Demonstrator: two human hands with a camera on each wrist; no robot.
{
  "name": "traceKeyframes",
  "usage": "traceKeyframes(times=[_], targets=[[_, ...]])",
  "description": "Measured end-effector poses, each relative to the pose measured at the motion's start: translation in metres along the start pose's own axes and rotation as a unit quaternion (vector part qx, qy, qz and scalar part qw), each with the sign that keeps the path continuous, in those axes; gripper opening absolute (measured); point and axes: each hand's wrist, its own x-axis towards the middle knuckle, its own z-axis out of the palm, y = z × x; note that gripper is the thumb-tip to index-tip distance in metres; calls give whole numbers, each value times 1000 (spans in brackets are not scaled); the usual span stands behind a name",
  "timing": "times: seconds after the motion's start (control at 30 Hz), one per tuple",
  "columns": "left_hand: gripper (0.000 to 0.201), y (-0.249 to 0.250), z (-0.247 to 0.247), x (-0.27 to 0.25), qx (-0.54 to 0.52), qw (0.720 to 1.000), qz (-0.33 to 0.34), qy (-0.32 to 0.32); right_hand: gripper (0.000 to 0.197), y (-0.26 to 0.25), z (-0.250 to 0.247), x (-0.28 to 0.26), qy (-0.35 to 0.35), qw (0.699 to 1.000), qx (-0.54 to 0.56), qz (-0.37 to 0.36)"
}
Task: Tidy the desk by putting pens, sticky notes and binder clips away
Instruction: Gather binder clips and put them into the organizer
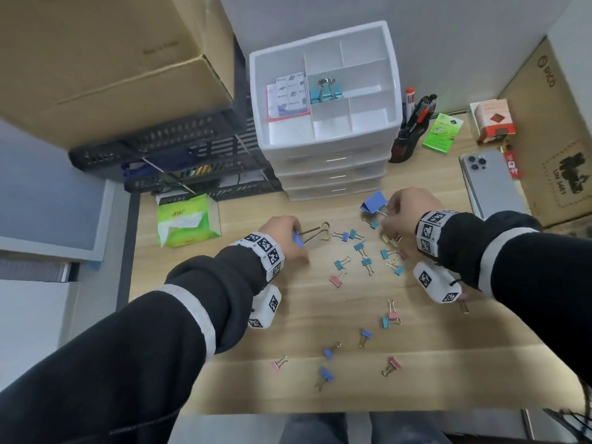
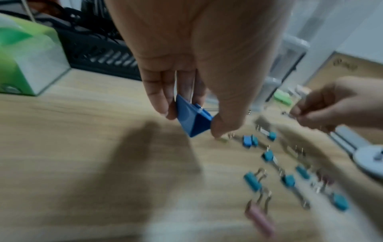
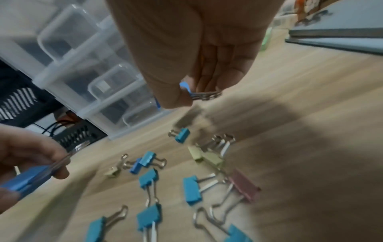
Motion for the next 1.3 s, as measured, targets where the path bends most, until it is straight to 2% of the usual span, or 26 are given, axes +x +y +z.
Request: traceKeyframes(times=[0.1,0.17,0.27,0.37,0.47,0.57,0.63,0.73,0.8,0.97,1.1,1.17,1.23,1.3], targets=[[44,10,-28,-10,-65,997,24,43,15,-21,-14,-15,-44,997,24,-62],[49,22,-45,-17,-98,993,45,44,5,-36,-21,-26,-80,990,69,-99],[52,41,-63,-27,-148,988,33,-32,7,-56,-31,-45,-119,973,135,-147],[32,52,-79,-36,-184,977,32,-103,8,-72,-48,-60,-133,956,190,-181],[20,62,-93,-41,-258,957,17,-130,11,-82,-66,-65,-122,939,282,-158],[17,73,-103,-46,-344,932,-13,-114,11,-90,-81,-68,-117,905,395,-109],[22,79,-107,-51,-398,910,-29,-113,5,-94,-87,-74,-109,881,453,-87],[31,83,-110,-60,-465,866,-50,-177,7,-95,-89,-82,-108,858,498,-72],[34,84,-110,-65,-481,854,-56,-192,9,-95,-88,-85,-115,842,524,-57],[40,84,-105,-76,-451,875,-30,-173,5,-97,-81,-91,-109,842,528,-29],[21,80,-100,-79,-406,899,-3,-163,12,-98,-77,-93,-99,835,541,-2],[22,77,-101,-80,-393,906,-3,-154,16,-99,-77,-92,-88,830,550,11],[20,76,-103,-81,-382,912,-1,-147,13,-100,-78,-93,-87,832,547,24],[19,75,-105,-83,-375,915,7,-150,14,-101,-78,-91,-119,827,549,28]])
